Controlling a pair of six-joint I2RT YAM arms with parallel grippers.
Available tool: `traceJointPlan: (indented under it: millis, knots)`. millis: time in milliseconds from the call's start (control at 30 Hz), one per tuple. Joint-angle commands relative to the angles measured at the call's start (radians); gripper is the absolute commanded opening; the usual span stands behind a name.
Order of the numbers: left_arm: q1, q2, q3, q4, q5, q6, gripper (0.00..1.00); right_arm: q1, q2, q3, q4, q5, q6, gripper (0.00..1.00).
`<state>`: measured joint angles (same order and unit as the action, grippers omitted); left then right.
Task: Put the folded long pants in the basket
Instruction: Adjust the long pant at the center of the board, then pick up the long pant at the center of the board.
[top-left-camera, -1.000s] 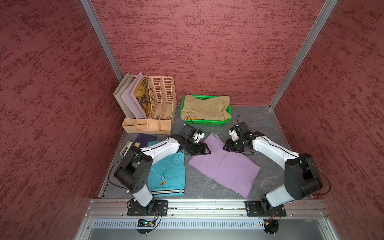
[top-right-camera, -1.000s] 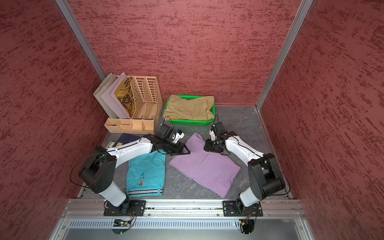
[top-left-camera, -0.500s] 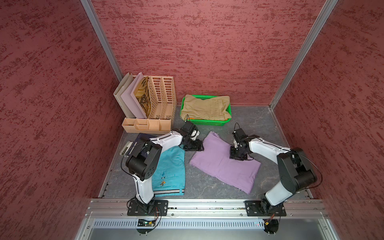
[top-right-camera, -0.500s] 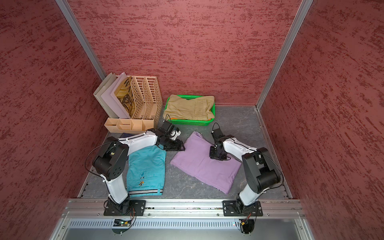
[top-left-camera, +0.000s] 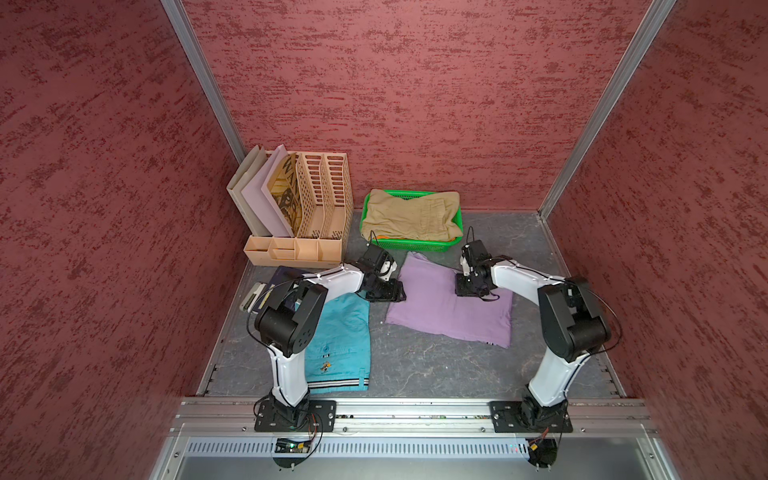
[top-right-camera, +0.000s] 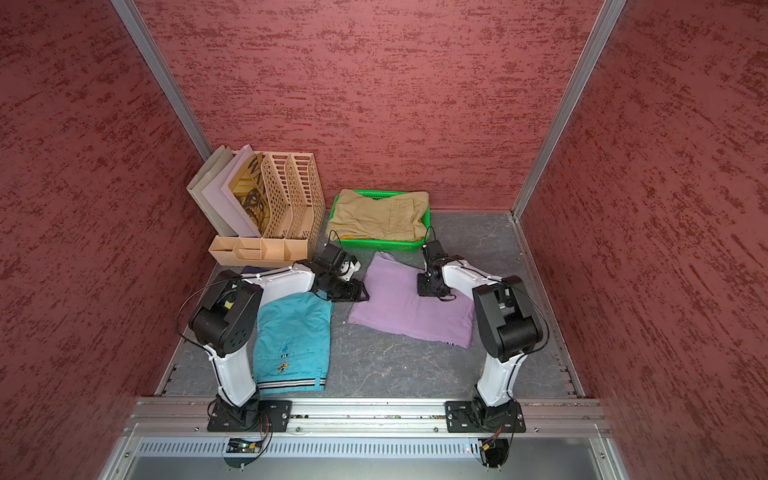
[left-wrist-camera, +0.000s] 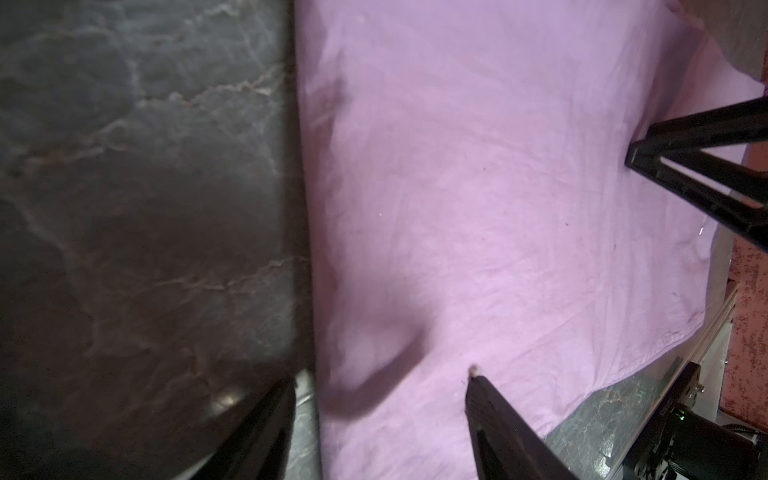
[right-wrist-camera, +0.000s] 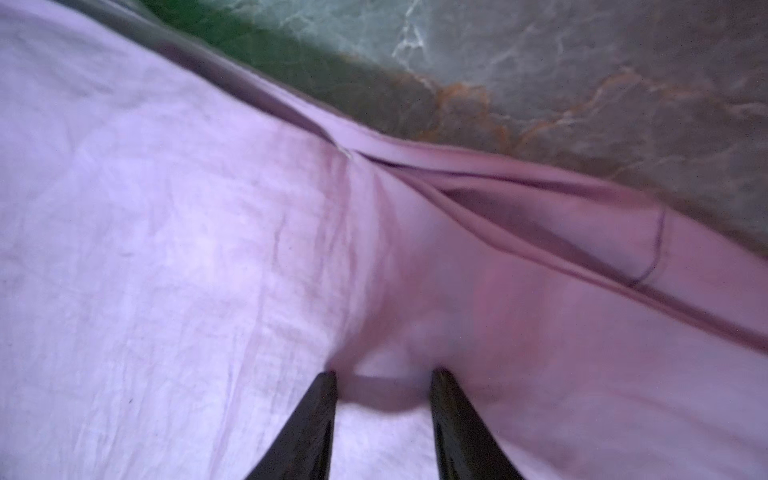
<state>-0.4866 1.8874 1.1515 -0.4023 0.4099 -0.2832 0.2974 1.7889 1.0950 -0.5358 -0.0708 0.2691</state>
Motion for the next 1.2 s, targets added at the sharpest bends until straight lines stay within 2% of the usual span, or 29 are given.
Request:
traceJointPlan:
  millis: [0,133,367,567,700,1000,1067,1167]
  knots:
    - [0.029,0.06,-0.018,0.086,0.006,-0.022,0.66,-0.003,-0.049,-0.075,0.022,-0.042,-0.005,0.42]
    - [0.031,0.119,-0.008,0.181,0.035,-0.072,0.51,-0.003,-0.103,-0.117,0.034,-0.079,0.009,0.42]
    - [0.032,0.149,-0.026,0.233,0.094,-0.088,0.43,-0.019,-0.194,-0.122,-0.003,-0.063,0.018,0.49]
    - [0.038,0.124,-0.046,0.223,0.105,-0.095,0.15,-0.061,-0.246,-0.118,-0.008,-0.093,0.049,0.51]
    - [0.043,0.051,-0.064,0.2,0.099,-0.104,0.0,-0.103,-0.293,-0.132,-0.008,-0.098,0.073,0.52]
    - [0.035,-0.2,-0.075,0.003,0.006,-0.162,0.0,-0.297,-0.392,-0.245,-0.048,-0.043,0.187,0.71]
    - [0.036,-0.22,-0.081,-0.015,-0.002,-0.161,0.0,-0.319,-0.401,-0.266,-0.059,-0.024,0.191,0.75]
    - [0.037,-0.202,-0.089,-0.017,-0.009,-0.152,0.0,-0.322,-0.375,-0.286,-0.07,-0.065,0.195,0.75]
